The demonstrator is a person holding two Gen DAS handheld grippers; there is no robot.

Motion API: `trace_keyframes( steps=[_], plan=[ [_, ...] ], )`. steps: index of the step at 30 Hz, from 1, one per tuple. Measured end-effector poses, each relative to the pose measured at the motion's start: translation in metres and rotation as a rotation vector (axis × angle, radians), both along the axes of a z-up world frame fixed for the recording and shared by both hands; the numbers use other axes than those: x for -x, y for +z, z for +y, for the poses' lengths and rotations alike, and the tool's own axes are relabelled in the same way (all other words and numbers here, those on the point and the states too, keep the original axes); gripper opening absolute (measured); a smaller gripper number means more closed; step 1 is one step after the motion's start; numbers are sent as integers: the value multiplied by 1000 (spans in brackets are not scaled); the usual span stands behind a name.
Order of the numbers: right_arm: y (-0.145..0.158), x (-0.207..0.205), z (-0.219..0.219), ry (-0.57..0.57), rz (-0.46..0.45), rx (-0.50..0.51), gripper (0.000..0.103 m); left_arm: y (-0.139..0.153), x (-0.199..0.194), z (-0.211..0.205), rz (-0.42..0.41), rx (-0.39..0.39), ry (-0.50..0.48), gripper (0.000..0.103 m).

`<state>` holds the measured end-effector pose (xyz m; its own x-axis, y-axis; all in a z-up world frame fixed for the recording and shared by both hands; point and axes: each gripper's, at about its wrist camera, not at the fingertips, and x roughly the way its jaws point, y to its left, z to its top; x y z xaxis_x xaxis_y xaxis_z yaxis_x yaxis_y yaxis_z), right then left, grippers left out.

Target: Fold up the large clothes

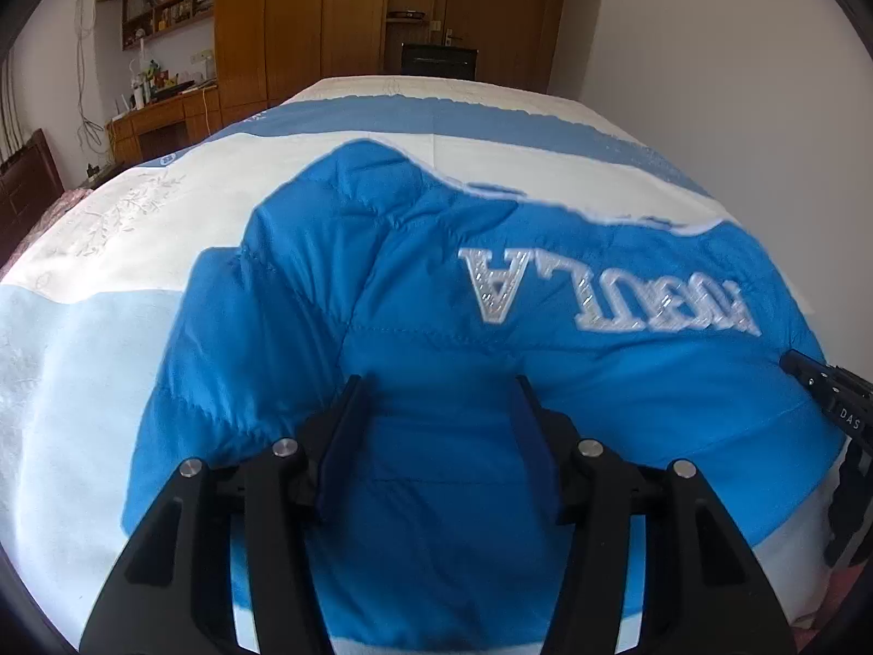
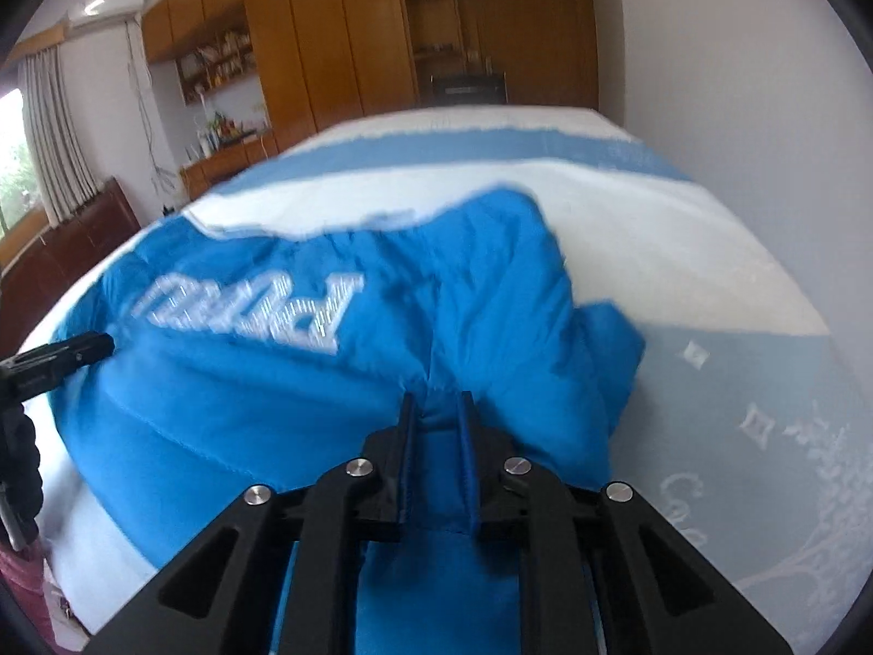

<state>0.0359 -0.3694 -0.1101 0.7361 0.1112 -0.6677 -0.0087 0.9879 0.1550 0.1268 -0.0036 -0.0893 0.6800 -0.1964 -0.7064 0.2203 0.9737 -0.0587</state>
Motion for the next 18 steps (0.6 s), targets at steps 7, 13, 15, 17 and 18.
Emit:
trace_keyframes(
  steps=[7,13,15,17,18],
  plan=[
    [-4,-1,-3,-13,7,-33,13,-4,1,-4,-12,-20,5,53],
    [20,11,3,-36,-15,-53,13,17,17,10,-12,28,19,59],
    [25,11,9,-26,-6,-49,13,26,26,17,-23,30,37,60],
    [27,12,13,-13,-2,-57,13,34,34,23,-31,32,61,63],
    [29,12,15,-7,-4,-58,13,36,38,26,-32,28,72,66]
  ],
)
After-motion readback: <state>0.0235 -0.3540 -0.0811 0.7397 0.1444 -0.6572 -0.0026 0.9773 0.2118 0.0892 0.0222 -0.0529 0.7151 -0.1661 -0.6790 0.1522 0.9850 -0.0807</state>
